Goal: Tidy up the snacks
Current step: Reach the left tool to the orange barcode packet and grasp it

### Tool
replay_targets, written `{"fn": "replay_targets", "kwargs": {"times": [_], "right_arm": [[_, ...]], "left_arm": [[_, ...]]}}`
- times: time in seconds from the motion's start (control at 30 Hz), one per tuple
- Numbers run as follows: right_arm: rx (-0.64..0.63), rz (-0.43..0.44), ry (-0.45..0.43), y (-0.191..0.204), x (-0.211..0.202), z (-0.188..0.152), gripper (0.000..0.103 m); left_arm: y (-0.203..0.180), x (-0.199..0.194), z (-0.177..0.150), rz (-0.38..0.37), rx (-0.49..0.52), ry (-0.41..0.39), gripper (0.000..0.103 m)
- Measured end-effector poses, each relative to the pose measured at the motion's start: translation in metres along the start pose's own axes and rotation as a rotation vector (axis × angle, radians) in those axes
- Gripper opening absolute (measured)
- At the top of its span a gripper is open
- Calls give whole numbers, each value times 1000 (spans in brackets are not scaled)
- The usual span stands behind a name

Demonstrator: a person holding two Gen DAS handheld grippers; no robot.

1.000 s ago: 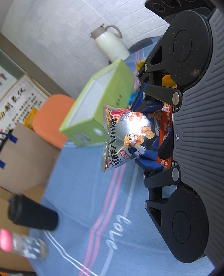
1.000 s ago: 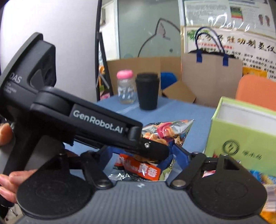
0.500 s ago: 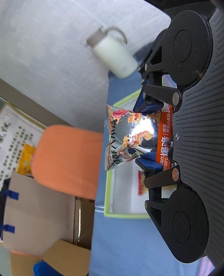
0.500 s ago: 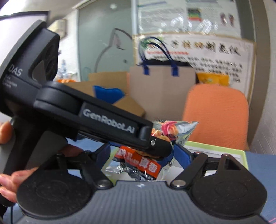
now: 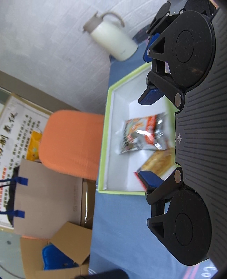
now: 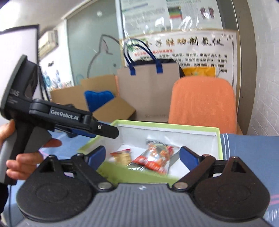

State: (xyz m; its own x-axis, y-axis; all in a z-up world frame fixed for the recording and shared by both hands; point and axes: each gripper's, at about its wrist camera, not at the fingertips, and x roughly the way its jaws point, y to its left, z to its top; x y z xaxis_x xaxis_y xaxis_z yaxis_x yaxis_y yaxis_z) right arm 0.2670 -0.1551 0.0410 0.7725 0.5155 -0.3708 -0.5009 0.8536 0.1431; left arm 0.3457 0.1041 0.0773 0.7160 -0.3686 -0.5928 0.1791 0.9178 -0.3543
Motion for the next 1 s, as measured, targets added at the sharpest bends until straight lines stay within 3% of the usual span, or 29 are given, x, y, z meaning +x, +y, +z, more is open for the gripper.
{"fn": "replay_targets", "kwargs": {"times": [0.13, 0.27, 0.47, 0.67, 1.0], "right_arm": [[29, 28, -12, 26, -35, -27, 93], [38, 40, 36, 57, -47, -60, 93], [44, 0, 78, 85, -62, -91, 93], [52, -72, 73, 90, -74, -94, 93], [25, -49, 81, 98, -68, -97, 93]], "left_arm": [[-7, -31, -37, -33, 4, 0, 70], [-12, -46, -73, -76, -1, 39, 70], [-22, -50, -106, -47, 18, 88, 69], [-22, -55, -118, -51, 13, 91, 69], [-24, -56, -117, -55, 18, 95, 70]]}}
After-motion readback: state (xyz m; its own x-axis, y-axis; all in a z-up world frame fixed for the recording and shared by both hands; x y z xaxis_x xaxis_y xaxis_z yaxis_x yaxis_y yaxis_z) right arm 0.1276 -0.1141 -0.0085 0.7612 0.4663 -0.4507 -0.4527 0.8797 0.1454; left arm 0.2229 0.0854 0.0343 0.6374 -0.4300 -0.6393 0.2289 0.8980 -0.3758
